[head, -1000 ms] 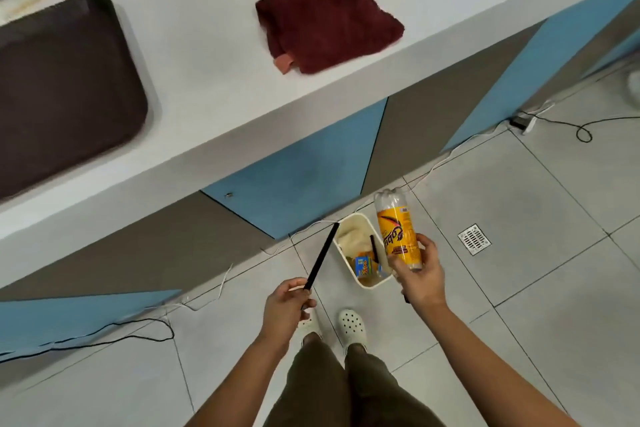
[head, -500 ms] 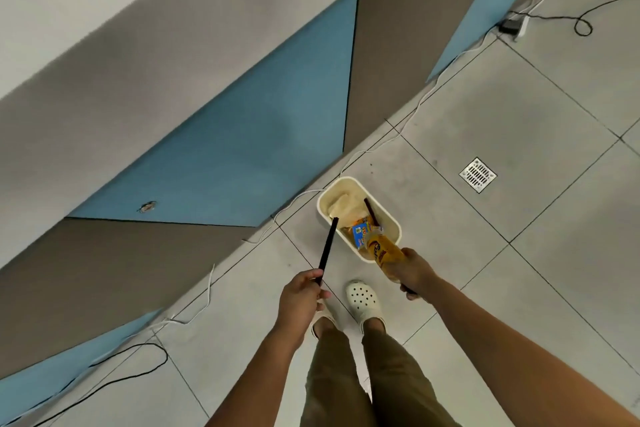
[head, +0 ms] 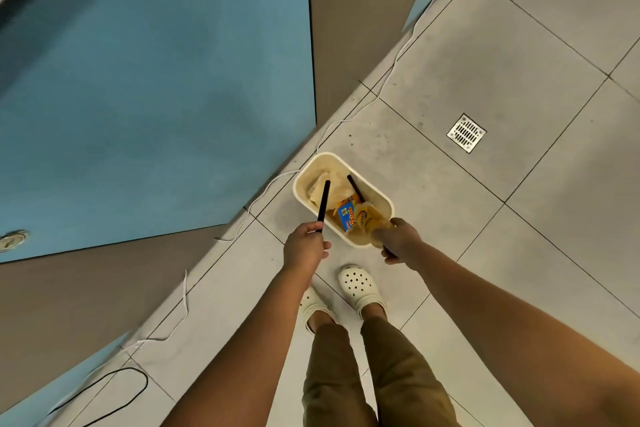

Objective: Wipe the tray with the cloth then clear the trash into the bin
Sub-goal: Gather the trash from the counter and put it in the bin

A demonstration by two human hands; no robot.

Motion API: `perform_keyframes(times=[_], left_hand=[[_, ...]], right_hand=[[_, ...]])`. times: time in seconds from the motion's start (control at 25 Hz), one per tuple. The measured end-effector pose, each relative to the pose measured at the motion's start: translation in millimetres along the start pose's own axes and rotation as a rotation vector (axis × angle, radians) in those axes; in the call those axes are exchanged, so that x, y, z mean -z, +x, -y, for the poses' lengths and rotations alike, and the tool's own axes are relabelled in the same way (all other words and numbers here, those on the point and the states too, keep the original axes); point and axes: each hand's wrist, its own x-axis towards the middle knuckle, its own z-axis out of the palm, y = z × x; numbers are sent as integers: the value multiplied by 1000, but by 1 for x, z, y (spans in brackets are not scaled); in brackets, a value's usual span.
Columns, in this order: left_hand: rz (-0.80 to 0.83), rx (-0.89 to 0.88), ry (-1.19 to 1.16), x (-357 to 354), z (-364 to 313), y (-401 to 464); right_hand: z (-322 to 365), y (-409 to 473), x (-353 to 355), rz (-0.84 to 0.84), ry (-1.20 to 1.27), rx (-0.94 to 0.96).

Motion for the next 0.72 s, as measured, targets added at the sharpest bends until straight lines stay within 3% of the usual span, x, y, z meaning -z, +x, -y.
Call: perform_keyframes(times=[0.12, 0.2, 0.32, 0.52, 0.72], left_hand=[[215, 75, -31, -9, -16, 16], [325, 130, 11, -11, -16, 23], [208, 128, 109, -6, 2, 26], [124, 162, 105, 20, 32, 2], [48, 53, 90, 42, 8, -41]], right_hand=[[16, 7, 3, 63, 146, 42], [21, 9, 5, 67, 98, 92], [7, 8, 5, 15, -40, 124], [-30, -10, -1, 66, 9, 21], [-16, -57, 3, 74, -63, 177]])
